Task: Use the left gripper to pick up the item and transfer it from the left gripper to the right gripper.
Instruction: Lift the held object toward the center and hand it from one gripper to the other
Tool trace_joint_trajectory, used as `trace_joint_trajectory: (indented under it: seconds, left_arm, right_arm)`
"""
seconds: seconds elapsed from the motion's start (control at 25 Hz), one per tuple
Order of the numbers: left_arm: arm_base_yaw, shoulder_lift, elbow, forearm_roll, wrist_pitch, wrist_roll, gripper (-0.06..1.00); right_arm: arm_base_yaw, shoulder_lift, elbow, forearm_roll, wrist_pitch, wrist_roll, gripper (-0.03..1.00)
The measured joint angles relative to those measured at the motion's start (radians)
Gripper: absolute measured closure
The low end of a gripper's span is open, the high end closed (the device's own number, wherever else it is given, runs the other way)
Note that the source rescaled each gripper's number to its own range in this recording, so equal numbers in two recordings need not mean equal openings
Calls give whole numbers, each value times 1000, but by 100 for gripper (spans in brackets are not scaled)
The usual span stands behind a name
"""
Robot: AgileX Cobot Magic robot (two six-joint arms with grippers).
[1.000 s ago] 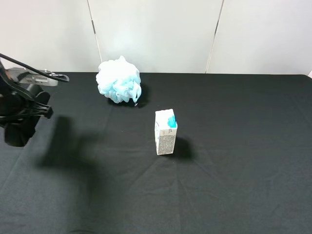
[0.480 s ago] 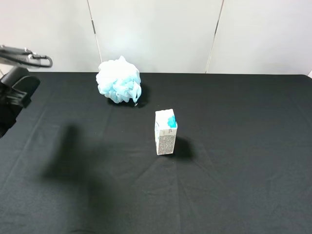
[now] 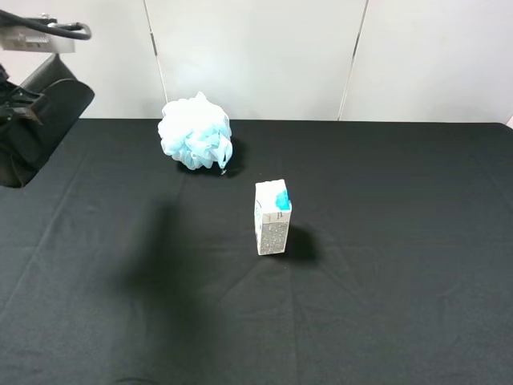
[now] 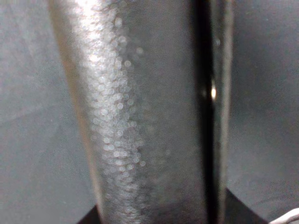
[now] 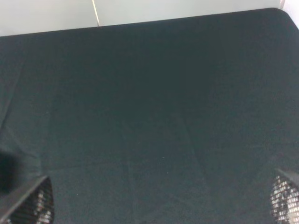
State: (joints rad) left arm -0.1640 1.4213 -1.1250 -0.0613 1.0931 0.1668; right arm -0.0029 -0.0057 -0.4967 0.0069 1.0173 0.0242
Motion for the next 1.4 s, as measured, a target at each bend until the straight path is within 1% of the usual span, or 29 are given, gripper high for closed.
trace_joint_trajectory:
  seconds: [0.12, 0.28, 0.52, 0.8, 0.92, 1.12, 1.32, 1.4]
  left_arm:
    - [-69, 6, -14, 2, -5, 19, 93]
    - [-173, 30, -22, 2, -27, 88, 93]
    - [-314, 36, -22, 2, -38, 251, 93]
    - [-447, 36, -22, -2, -52, 452, 94]
    - [-481, 36, -22, -5, -59, 514, 94]
    - [-503, 36, -22, -12, -90, 627, 94]
    - [-503, 36, -22, -91, -112, 794, 94]
    - [-503, 36, -22, -125, -114, 871, 94]
  right_arm:
    - [0, 0, 0, 0, 0, 0, -3]
    - [0, 0, 0, 0, 0, 0, -3]
    - [0, 0, 0, 0, -1, 0, -3]
    - [0, 0, 0, 0, -1, 0, -3]
    - [0, 0, 0, 0, -1, 0, -3]
    - [0, 0, 0, 1, -1, -1, -3]
    - [0, 1, 0, 25, -1, -49, -3]
    - [0, 24, -5, 51, 1, -92, -3]
